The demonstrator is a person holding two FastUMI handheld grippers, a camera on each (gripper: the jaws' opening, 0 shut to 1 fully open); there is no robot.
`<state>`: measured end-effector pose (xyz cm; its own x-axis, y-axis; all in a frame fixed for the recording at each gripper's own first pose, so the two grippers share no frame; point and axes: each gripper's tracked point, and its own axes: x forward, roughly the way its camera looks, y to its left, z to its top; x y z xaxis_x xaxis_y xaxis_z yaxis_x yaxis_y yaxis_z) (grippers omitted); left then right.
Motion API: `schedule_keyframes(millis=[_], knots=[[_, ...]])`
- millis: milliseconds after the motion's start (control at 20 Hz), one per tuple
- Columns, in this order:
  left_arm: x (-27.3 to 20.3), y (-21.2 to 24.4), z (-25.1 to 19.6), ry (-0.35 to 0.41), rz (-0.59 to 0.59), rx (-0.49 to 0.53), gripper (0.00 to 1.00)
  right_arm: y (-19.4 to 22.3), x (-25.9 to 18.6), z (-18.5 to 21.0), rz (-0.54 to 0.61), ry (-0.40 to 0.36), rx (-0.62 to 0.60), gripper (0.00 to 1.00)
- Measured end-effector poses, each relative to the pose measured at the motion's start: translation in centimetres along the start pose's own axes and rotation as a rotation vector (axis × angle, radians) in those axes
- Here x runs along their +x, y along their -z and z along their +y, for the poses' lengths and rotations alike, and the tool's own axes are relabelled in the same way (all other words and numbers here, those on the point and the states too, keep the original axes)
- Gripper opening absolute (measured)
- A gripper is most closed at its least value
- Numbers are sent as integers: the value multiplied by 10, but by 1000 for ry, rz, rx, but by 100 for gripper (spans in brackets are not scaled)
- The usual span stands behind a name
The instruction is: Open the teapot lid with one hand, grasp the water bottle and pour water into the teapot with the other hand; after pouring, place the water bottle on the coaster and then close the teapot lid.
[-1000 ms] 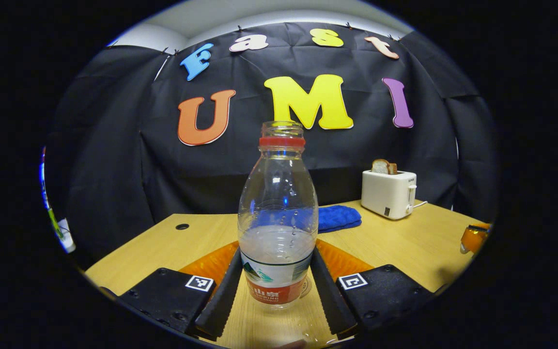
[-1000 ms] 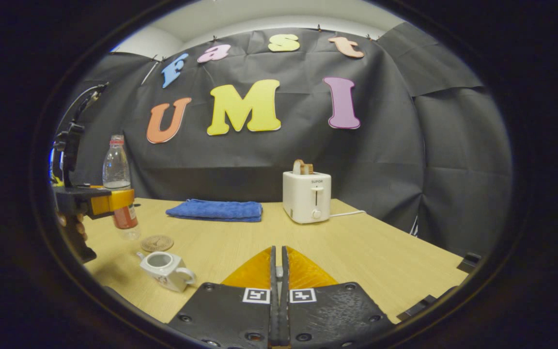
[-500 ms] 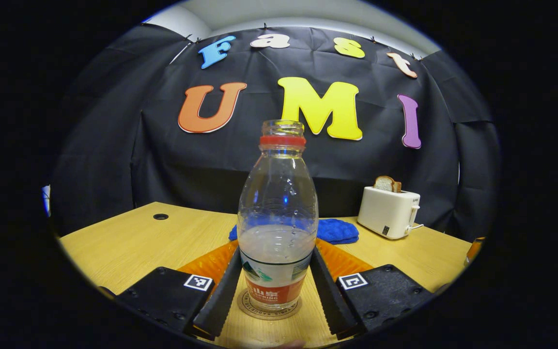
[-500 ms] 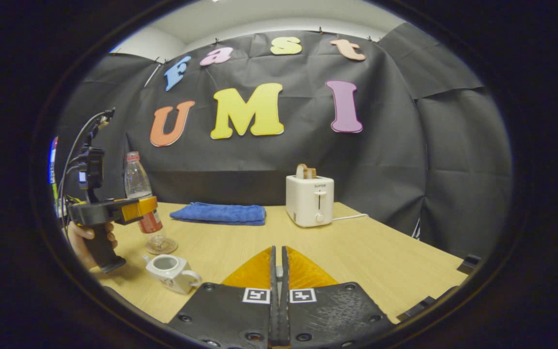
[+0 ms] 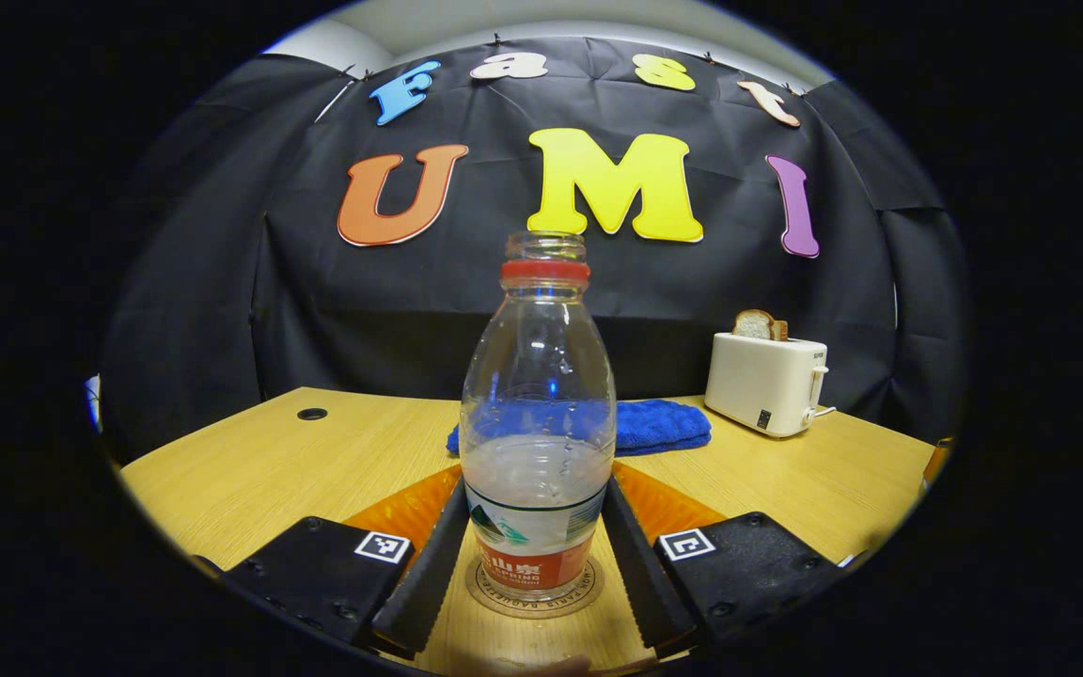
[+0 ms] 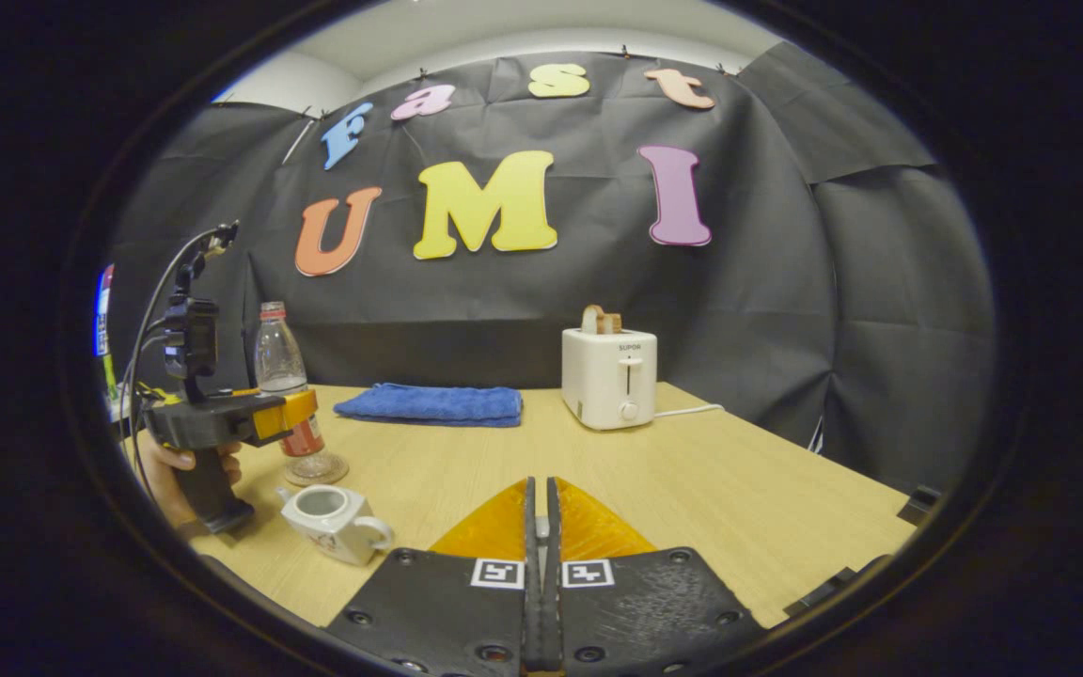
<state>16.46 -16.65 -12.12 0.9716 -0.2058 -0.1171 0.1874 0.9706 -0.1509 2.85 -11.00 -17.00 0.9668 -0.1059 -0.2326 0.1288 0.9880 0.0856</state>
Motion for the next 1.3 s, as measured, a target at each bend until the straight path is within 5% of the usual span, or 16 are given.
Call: schedule_keyframes(millis=[700, 750, 800, 1300], knots=[[-10, 7, -13, 88, -5, -63, 90, 7, 4, 5, 21, -10, 18, 0], [-12, 4, -11, 85, -15, -49, 84, 9, 2, 8, 23, -10, 11, 0], [-12, 2, -10, 79, -32, -37, 93, 9, 1, 10, 24, -10, 5, 0], [-51, -14, 0, 69, -78, -28, 92, -7, -30, 58, 0, -62, -49, 0]])
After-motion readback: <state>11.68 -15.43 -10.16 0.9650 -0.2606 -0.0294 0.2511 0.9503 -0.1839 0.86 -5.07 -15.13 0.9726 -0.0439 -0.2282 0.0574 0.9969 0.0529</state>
